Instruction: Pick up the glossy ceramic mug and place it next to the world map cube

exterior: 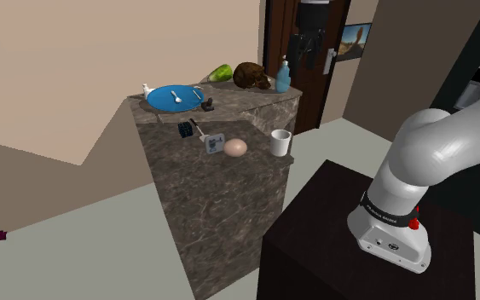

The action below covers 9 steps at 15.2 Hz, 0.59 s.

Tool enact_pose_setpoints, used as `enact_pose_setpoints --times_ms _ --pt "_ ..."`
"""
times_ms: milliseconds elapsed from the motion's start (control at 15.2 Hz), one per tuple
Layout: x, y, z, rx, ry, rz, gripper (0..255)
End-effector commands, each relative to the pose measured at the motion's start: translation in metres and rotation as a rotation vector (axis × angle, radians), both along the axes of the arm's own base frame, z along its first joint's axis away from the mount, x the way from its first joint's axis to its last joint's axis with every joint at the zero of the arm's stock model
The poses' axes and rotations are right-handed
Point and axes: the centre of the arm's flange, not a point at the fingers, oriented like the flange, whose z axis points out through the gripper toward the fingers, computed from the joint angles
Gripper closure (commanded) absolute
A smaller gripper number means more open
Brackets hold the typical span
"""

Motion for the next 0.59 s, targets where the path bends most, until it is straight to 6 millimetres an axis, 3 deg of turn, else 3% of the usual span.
enact_pose_setpoints --times_ms 0,528 --pt "0.000 0.000 0.000 0.000 0.000 0.000 0" --pt "0.033 -0.034 -0.093 -0.014 -0.004 0.015 0"
